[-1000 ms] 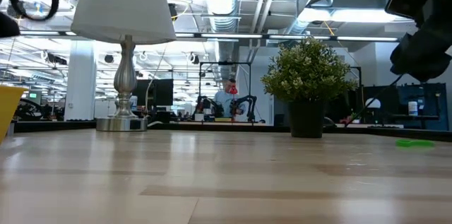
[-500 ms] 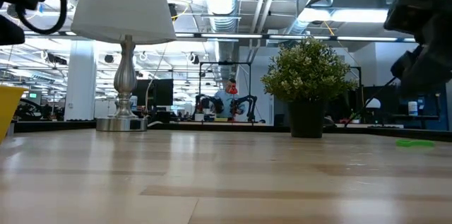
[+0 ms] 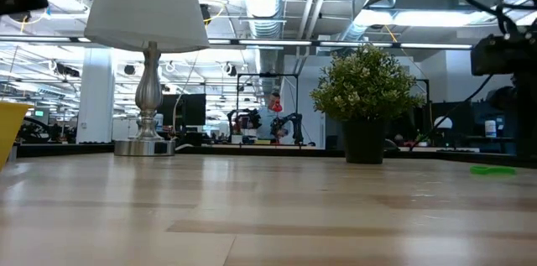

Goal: Pick and place items into bin
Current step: Put the green rubberband into the yellow bin

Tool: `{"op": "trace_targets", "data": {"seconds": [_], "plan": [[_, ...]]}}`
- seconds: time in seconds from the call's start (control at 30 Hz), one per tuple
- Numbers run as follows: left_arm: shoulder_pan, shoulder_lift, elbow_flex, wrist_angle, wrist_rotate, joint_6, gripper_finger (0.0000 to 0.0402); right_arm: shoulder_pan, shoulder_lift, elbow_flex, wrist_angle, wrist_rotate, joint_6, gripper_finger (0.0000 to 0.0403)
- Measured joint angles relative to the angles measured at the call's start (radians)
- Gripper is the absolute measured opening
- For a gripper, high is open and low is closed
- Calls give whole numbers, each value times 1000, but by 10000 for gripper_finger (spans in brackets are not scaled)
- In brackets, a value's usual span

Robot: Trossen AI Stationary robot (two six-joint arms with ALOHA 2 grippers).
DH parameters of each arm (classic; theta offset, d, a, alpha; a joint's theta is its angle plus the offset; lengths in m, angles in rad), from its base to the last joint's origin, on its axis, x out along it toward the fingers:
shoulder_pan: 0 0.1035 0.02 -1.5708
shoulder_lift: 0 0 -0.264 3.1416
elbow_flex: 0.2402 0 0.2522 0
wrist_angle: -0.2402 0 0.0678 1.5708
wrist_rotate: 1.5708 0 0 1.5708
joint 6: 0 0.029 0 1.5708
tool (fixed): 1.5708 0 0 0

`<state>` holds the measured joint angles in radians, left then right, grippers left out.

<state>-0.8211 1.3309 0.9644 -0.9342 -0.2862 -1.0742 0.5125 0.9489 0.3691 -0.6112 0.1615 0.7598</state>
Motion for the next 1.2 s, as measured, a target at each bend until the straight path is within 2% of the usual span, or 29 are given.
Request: {"op": "trace_targets", "data": {"seconds": [0.27,0.73,0.87,1.03,1.13,1.2], "plan": [[0,-27,24,4,-82,39,123,-70,37,0,-5,104,-121,126],[0,-28,24,0,-83,51,123,-90,233,9,32,110,-104,123],[0,-28,24,0,-86,68,123,-90,253,10,45,110,-84,91],[0,-28,24,0,-87,70,123,-88,239,3,67,106,-60,11],[0,-28,24,1,-87,83,123,-80,220,-5,113,143,-47,12],[0,-27,24,2,-89,97,123,-76,211,-8,217,195,-35,5]]}}
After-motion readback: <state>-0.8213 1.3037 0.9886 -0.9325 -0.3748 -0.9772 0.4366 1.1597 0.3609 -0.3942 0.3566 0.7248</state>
